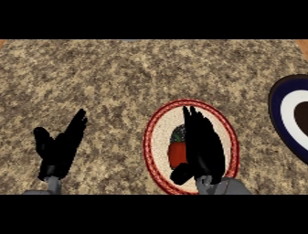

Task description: Pick the bell pepper from the placemat and place it in the plate

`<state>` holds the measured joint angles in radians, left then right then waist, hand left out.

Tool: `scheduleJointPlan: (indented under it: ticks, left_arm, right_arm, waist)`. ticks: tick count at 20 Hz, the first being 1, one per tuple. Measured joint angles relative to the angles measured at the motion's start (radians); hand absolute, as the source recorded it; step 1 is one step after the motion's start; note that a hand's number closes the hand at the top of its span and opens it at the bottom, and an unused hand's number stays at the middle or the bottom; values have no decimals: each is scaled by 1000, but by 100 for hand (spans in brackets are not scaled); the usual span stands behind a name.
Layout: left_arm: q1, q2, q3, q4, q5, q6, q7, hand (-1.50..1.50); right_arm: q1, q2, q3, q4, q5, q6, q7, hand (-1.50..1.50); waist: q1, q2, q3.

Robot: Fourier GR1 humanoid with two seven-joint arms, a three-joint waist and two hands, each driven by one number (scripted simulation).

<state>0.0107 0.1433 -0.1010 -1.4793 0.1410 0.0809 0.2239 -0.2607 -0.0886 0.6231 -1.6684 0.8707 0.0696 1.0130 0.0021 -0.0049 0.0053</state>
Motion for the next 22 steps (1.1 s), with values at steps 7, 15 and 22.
scheduleJointPlan:
  ticks: [7,15,22]
  left_arm:
    - [11,-10,9,-7,-15,-12,-17,0]
    - [2,-11,29,16,-16,-35,-32,0]
    - [18,-35,22,4,-39,-28,-46,0]
  right_arm:
    - [2,51,-38,85,28,14,-38,-150]
    - [-2,42,-42,157,35,86,-118,150]
    - [5,51,-26,177,129,62,-156,150]
  waist:
    - [1,0,0]
    - [1,-1,1]
    - [-1,-4,0]
